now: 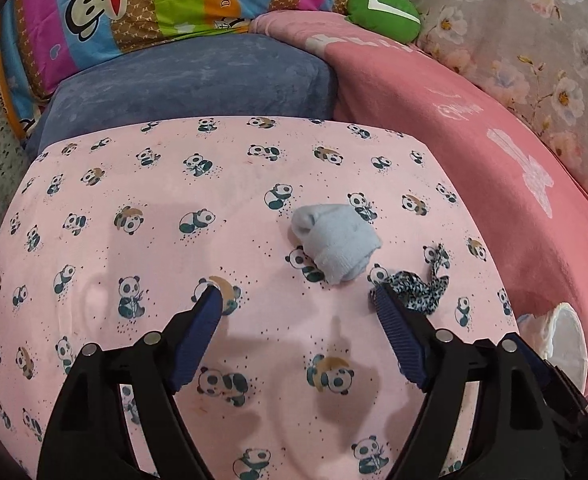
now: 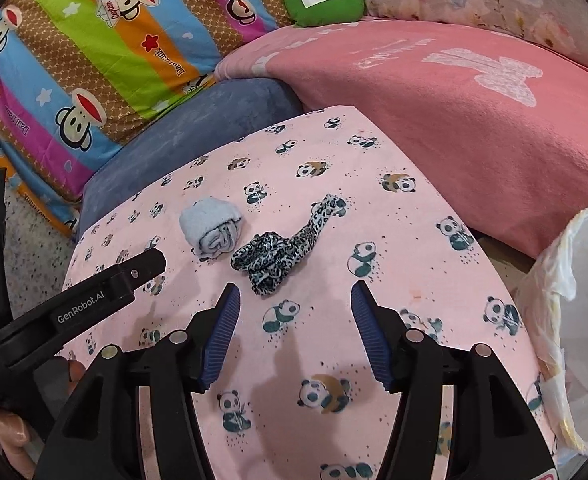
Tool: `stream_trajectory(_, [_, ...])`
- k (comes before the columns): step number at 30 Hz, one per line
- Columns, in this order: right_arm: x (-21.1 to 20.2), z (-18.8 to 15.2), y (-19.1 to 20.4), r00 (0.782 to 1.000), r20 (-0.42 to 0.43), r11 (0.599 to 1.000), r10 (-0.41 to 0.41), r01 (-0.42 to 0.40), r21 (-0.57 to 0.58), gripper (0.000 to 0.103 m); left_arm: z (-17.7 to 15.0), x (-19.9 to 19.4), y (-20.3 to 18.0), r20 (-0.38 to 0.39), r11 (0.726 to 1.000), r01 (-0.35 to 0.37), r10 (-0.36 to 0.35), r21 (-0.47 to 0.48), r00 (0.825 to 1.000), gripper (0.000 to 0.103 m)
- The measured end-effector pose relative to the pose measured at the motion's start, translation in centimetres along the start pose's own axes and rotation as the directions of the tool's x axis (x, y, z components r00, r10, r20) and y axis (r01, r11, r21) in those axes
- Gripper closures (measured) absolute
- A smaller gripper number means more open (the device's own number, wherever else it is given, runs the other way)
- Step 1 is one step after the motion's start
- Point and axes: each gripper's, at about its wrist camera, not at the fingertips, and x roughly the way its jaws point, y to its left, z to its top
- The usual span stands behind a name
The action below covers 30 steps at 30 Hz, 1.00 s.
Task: Organize soft objects
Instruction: 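Grasp the light blue sock with the left tool while the right grasps the leopard scrunchie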
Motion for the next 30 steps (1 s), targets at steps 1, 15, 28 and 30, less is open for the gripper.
stream_trajectory(1, [0.6,0.3,0.1,1.000,-0.004,1.000,-0.002,0.002,0.000,0.044,0.4,0.6,-0.1,-0.005,1.000,0.005,-0.005,-0.003,1.000,0.028])
stream_trajectory(15, [7.7,2.2,0.5,0.997,-0.079,1.000,0.009,-0.008,0.006,0.046,2.5,6.6,-0.7,-0.067,0.998,0.061,-0.061,0.004,0.996,0.034])
stream_trajectory(28, [5.7,-0.7,-0.2,0.997,-0.083,1.000,0.007,-0.007,0.001,0.086,-0.2,3.6,-1.9,-0.078,0.989,0.137,-0.134,0.047,0.988,0.073])
stream_trajectory(30, [4.4,-1.5,-0.6,0.997,-0.078,1.000,0.013,-0.011,0.020,0.086,-0.8,2.8,-2.3,-0.077,0.989,0.136,-0.132,0.054,0.988,0.073])
